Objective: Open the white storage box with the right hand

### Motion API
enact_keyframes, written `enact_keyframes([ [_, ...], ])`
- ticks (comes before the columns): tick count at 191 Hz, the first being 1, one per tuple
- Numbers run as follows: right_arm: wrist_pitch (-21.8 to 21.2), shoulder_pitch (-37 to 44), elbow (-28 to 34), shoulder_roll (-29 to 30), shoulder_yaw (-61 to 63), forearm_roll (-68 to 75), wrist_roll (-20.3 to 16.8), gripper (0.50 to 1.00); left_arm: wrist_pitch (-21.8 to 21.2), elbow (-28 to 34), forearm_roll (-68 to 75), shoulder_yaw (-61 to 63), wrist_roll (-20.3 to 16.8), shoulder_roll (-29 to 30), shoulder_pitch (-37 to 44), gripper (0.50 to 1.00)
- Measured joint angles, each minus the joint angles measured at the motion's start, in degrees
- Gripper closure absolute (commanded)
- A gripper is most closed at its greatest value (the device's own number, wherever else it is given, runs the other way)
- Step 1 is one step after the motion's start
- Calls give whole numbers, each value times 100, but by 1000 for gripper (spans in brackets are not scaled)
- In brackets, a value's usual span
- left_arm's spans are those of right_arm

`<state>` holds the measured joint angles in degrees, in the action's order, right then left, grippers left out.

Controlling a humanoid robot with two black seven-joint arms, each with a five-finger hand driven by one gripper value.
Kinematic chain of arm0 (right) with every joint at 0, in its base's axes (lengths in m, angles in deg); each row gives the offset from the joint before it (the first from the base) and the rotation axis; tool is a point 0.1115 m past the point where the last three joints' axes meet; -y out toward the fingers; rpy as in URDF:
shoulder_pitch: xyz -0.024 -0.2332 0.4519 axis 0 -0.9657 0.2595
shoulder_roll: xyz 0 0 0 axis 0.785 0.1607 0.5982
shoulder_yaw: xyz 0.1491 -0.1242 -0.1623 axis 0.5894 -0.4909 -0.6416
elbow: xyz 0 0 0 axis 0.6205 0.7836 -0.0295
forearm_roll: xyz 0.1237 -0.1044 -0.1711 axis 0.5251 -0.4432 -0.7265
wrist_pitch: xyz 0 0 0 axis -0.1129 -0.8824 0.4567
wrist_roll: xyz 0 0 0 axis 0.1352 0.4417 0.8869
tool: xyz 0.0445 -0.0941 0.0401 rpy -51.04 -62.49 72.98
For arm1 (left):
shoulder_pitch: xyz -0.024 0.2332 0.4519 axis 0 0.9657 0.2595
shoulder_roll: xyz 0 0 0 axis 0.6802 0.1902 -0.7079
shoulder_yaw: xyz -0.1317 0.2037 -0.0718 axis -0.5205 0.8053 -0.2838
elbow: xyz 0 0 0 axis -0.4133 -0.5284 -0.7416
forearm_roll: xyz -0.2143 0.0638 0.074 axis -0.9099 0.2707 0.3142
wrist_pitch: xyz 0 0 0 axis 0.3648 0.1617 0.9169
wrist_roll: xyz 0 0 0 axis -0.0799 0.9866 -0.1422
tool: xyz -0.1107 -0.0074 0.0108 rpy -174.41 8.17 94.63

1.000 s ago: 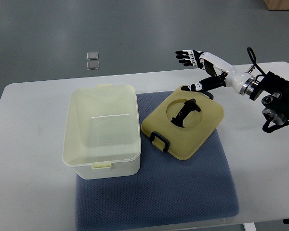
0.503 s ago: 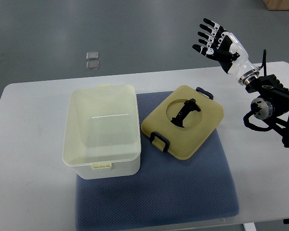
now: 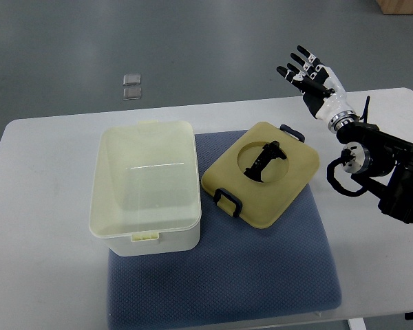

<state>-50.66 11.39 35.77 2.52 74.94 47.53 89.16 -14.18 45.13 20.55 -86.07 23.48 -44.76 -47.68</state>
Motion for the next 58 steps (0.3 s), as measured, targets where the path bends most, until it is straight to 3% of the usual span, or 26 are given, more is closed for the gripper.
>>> enact_keyframes([
  [58,-9,-106,-113,68,21,1,15,572,0,-29,0,0,0,0,1,500],
])
